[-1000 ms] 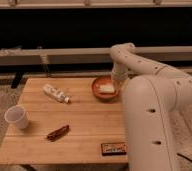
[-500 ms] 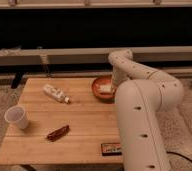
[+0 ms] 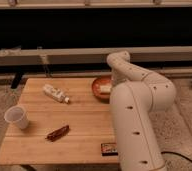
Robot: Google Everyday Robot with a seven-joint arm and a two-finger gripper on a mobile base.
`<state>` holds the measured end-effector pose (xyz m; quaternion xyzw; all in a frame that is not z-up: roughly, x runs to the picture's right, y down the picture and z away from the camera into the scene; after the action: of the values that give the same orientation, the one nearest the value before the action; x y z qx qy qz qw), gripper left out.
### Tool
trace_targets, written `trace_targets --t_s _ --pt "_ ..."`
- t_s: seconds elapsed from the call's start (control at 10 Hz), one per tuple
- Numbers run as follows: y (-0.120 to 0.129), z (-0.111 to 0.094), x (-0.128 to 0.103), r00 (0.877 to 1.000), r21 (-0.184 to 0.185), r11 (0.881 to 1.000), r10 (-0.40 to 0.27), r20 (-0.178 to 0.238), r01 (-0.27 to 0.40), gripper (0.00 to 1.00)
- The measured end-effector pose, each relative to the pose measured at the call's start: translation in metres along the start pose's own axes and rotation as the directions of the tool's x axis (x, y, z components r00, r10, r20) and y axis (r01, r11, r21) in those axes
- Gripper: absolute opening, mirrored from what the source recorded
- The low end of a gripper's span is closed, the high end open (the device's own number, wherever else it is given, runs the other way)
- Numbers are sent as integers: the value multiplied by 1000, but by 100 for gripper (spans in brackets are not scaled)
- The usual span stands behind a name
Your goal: Pick up the ceramic bowl
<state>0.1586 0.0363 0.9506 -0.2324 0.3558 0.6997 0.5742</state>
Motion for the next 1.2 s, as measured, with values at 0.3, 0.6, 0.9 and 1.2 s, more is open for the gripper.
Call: trace_targets --t_s 0.3,0.6,0.9,1.2 --pt "-3 3 0 1000 10 1000 8 -11 -8 5" --pt "-2 -2 3 1000 -12 1000 11 -14 -11 0" --pt "2 -30 3 1000 -40 999 -18 -21 17 0" --pt "4 -43 3 999 -68 997 -35 -24 33 0"
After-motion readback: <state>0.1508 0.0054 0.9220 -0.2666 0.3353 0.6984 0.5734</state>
